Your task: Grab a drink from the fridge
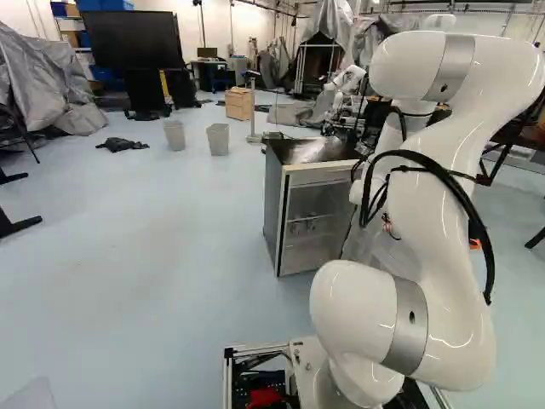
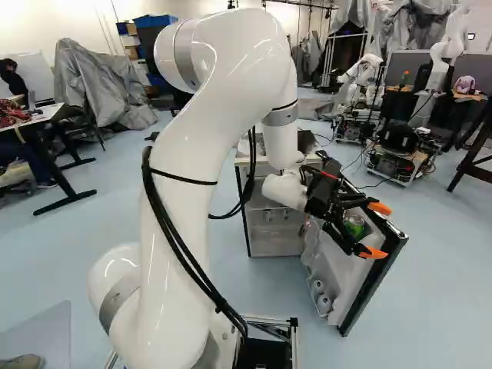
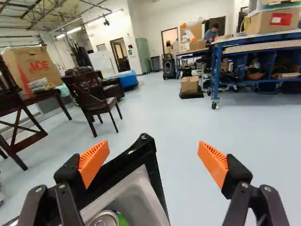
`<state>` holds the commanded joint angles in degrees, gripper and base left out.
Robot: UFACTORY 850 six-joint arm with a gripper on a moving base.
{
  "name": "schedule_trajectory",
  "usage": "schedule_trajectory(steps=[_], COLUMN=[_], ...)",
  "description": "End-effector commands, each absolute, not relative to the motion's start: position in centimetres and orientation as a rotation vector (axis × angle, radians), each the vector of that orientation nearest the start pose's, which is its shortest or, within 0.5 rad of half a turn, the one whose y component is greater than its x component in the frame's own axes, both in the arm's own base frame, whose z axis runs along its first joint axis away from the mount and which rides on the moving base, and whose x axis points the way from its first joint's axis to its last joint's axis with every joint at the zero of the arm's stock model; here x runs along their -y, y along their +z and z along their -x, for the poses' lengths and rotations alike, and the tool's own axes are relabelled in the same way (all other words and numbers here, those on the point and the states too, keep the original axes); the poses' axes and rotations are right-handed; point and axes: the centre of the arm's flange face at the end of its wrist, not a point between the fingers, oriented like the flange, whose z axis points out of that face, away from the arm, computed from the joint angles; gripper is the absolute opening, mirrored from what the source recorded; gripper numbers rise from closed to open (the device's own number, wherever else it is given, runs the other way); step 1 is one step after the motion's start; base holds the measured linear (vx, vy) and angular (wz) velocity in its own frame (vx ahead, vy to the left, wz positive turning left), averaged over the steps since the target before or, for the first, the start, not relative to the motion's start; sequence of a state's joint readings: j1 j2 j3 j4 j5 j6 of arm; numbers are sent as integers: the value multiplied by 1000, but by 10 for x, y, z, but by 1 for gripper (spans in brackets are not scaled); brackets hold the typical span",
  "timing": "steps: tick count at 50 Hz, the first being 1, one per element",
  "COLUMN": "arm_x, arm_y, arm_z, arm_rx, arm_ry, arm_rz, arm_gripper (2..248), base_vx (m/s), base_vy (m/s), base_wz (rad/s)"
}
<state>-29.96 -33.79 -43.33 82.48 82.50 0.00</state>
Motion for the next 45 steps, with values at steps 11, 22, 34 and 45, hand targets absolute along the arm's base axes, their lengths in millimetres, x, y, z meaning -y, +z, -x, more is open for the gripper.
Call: schedule_trajectory(steps=[11, 22, 34, 45], arm_x=[282, 263, 241, 220], arm_y=[286, 288, 292, 295], arm_z=[-334, -323, -312, -301], arm_rx=[1480, 1402, 1312, 1225], arm_ry=[1074, 1143, 1221, 1293], arm_rz=[-1007, -1138, -1279, -1406], arm_gripper=[247, 247, 247, 247], base_vx=[0, 0, 0, 0], base_vy=[0, 0, 0, 0], base_wz=[0, 0, 0, 0])
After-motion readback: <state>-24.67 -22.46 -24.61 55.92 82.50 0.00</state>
